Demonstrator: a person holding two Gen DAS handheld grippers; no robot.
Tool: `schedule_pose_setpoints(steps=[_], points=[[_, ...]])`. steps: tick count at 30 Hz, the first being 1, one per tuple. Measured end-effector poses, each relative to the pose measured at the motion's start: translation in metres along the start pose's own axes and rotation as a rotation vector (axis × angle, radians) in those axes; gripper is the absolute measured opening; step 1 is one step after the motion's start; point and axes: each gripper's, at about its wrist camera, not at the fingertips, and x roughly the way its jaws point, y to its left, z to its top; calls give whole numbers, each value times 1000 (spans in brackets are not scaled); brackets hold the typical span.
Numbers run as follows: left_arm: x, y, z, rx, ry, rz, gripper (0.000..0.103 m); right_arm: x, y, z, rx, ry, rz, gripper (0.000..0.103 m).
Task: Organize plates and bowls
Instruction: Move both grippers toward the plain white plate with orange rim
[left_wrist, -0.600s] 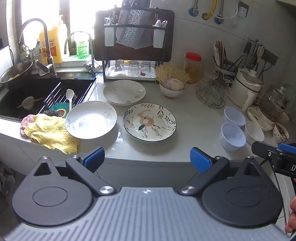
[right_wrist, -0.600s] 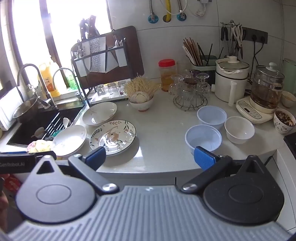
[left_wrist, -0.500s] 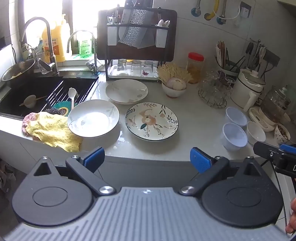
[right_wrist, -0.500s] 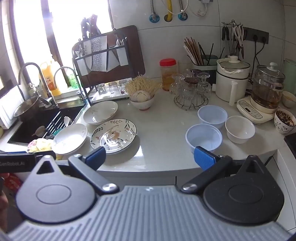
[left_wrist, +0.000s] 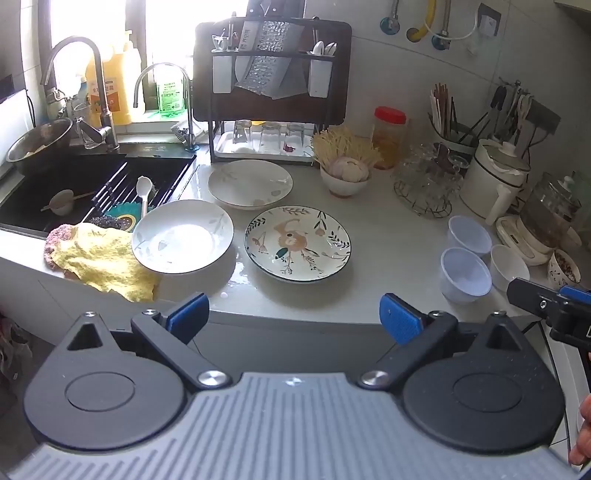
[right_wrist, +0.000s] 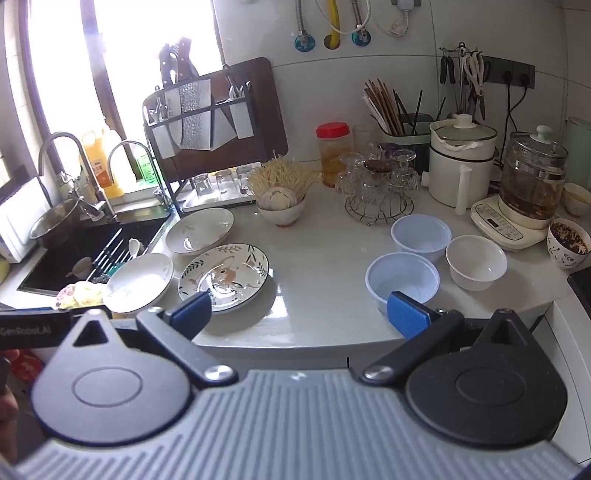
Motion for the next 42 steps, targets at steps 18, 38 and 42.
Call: schedule_pose_setpoints(steps=[18,38,42], points=[[24,-6,11,16,11,-11,100,20,-12,11,-20,2,9,103],[33,12,-34,-9,93,28,100,31,-12,0,-51,45,24,103],[34,14,-24,-21,87,33,100,41,-17,1,-42,56,15,103]])
